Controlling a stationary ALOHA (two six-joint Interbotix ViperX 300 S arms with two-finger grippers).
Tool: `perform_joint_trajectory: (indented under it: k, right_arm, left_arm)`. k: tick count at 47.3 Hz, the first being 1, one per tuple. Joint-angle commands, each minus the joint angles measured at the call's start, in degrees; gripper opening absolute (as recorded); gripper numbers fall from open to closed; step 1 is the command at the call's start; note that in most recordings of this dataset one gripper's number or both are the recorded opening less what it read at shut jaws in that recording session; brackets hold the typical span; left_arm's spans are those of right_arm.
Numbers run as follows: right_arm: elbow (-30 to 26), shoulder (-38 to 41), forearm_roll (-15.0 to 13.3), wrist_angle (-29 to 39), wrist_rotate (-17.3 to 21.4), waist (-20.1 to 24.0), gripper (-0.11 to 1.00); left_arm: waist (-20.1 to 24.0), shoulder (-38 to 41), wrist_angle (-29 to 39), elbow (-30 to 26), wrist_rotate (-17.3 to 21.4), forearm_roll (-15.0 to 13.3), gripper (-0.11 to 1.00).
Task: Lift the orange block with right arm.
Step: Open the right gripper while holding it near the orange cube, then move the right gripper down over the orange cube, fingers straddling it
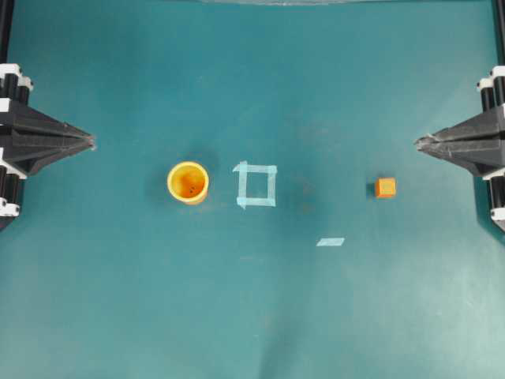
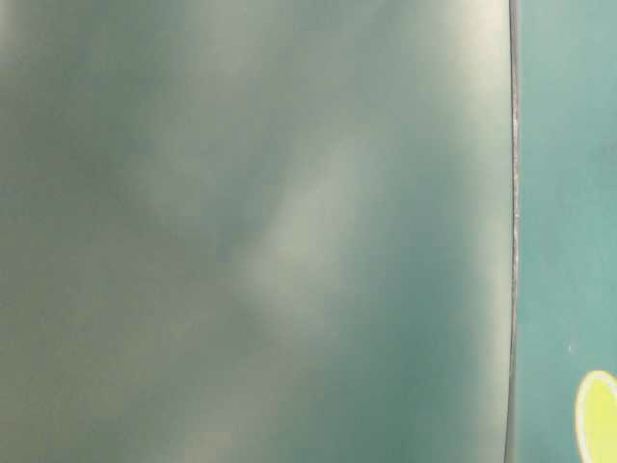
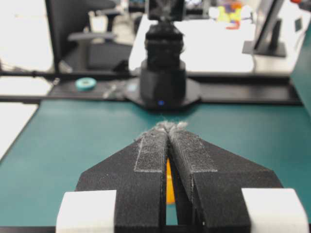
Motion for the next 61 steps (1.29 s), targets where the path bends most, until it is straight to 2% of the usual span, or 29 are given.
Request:
perform_joint_trajectory:
  k: [1,5,11,19,33,47,61]
  right_arm:
    - [-1.1,0.4,0.4,-0.1,0.9,0.3,0.0]
    - [-2.4,0.7,0.4,4.2,1.1,0.3,0.0]
    - [-5.6,1.1,0.4,16.3,1.1,0.2,0.0]
    - [-8.9,1.1,0.4,26.9,1.2,0.3,0.0]
    - [-12.3,1.2,0.4,35.2,1.5,0.2,0.02]
    - [-14.8,3.7,0.4,42.1,3.7,0.3,0.42]
    - [-15.8,9.1,-0.6,47.9,4.0,0.3,0.64]
  left_arm:
    - [-0.2,0.0,1.0,-2.5,0.4,0.4,-0.01]
    - [-0.2,-0.1,2.9,-3.0,0.4,0.4,0.0]
    - [-0.2,-0.1,4.1,-3.3,0.2,0.4,0.0]
    - [-0.2,0.0,4.4,-3.3,0.0,0.4,0.0]
    - [-0.1,0.0,4.5,-3.3,-0.1,0.4,0.0]
    - [-0.1,0.2,4.9,-3.3,-0.4,0.4,0.0]
    - [-0.1,0.4,5.0,-3.3,-0.4,0.4,0.0]
